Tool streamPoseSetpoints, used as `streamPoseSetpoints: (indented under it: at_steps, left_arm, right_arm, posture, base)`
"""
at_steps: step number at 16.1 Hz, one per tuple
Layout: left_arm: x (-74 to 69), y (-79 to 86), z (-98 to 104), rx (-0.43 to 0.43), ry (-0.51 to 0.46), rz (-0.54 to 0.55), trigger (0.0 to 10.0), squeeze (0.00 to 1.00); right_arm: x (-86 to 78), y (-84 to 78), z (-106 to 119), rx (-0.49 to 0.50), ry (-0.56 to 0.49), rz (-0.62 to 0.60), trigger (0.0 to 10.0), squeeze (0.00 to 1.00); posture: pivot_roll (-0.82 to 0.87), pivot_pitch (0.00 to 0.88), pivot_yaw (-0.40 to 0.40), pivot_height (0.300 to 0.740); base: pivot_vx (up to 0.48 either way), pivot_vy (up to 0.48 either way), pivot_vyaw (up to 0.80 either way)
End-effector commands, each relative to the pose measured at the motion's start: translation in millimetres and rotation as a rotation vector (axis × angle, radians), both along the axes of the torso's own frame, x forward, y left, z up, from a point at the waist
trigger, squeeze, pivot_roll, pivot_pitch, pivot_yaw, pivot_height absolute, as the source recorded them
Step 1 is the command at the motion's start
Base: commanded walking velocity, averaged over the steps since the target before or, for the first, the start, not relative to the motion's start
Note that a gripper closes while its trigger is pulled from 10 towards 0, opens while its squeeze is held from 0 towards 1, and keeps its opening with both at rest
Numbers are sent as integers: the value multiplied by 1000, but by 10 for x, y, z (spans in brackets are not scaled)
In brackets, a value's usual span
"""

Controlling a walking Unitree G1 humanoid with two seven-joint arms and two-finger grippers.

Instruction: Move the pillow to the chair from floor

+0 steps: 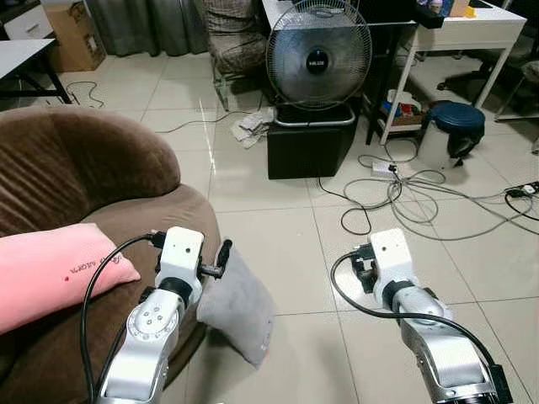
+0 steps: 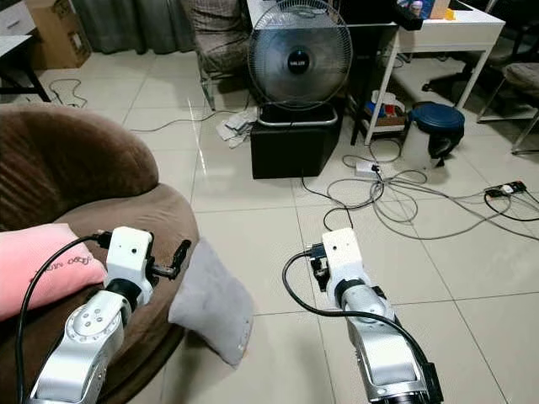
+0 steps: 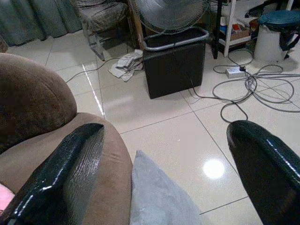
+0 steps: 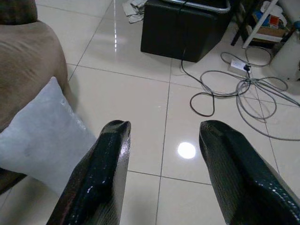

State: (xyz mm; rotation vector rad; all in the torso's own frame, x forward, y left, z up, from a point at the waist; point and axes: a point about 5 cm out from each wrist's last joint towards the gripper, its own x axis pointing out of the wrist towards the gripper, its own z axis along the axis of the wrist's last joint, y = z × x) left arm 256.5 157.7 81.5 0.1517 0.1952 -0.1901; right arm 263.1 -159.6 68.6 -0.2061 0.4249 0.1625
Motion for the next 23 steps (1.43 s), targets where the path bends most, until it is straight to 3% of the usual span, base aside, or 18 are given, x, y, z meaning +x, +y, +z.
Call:
streamPoseSetpoints:
  at_steps: [1, 23]
  left_arm:
    - [-11, 31, 40, 6, -16, 21, 10000, 0]
    - [-11, 43, 23, 16, -13, 10, 10000, 0]
  right_arm:
    - [21, 7, 15, -11, -4, 6, 10000, 0]
    - [22, 30, 1, -4, -8, 0, 10000, 0]
  posture:
    - [-21, 0, 27, 740]
    - [-23, 0, 40, 740]
  base:
    - [0, 0, 0]
    - [0, 0, 0]
